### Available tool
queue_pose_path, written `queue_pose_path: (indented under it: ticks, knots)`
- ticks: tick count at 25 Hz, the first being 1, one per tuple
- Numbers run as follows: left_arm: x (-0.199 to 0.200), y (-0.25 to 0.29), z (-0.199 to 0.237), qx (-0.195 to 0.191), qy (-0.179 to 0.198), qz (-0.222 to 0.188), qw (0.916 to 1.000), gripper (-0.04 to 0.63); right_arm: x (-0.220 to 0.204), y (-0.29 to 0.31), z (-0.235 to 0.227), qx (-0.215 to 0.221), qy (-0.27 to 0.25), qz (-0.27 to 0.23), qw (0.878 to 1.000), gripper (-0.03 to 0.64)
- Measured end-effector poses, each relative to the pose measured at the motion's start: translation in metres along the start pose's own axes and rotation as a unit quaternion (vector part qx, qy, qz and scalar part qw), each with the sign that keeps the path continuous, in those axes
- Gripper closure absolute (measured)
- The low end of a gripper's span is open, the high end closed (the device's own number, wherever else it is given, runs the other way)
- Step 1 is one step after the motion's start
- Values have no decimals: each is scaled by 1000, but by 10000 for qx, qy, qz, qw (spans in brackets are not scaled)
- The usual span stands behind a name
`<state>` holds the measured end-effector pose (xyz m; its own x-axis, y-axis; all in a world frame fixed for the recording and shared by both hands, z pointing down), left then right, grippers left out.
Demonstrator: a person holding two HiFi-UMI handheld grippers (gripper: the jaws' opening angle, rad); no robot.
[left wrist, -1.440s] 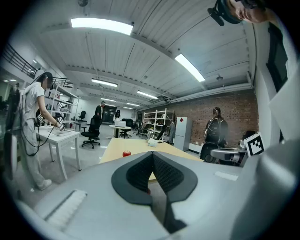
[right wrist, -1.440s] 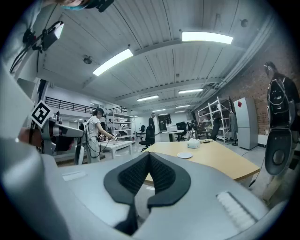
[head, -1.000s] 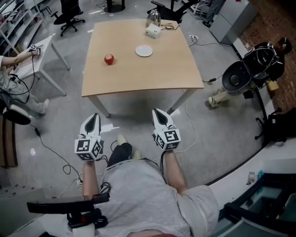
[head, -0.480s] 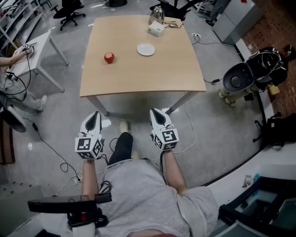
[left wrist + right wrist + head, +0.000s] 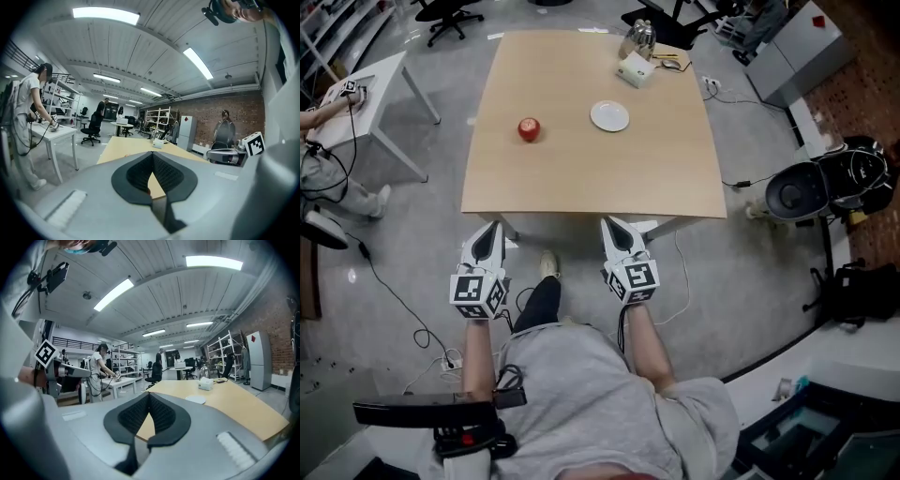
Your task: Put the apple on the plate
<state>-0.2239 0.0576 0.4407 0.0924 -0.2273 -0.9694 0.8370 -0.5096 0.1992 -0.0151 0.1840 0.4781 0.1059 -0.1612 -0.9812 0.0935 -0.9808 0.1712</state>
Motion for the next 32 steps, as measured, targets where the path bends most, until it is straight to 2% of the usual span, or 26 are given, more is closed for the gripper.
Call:
queue_pose_path:
  ticks: [10, 20, 32]
  knots:
    - [14, 60, 54, 197, -102, 163, 9996, 575, 12, 88, -17, 187, 20, 149, 9997, 609]
    - [11, 115, 107, 374, -226, 379, 9983, 575, 15, 175, -31, 402, -96, 339, 9986, 610]
    - [1, 139, 157, 584, -339, 545, 9962, 575, 18, 250, -29, 647, -266, 419, 9967, 609]
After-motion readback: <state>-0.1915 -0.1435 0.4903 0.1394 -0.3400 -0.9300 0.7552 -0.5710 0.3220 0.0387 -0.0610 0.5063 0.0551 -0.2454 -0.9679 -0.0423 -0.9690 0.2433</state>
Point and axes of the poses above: the fingertips, and each gripper's own axes: y forward along the fingers, z to its left, x out of its top, the point moved 1 cm from there along -y, backward along the fingers, and after that the axes turned 1 degree about -x, right-handed, at the moved point
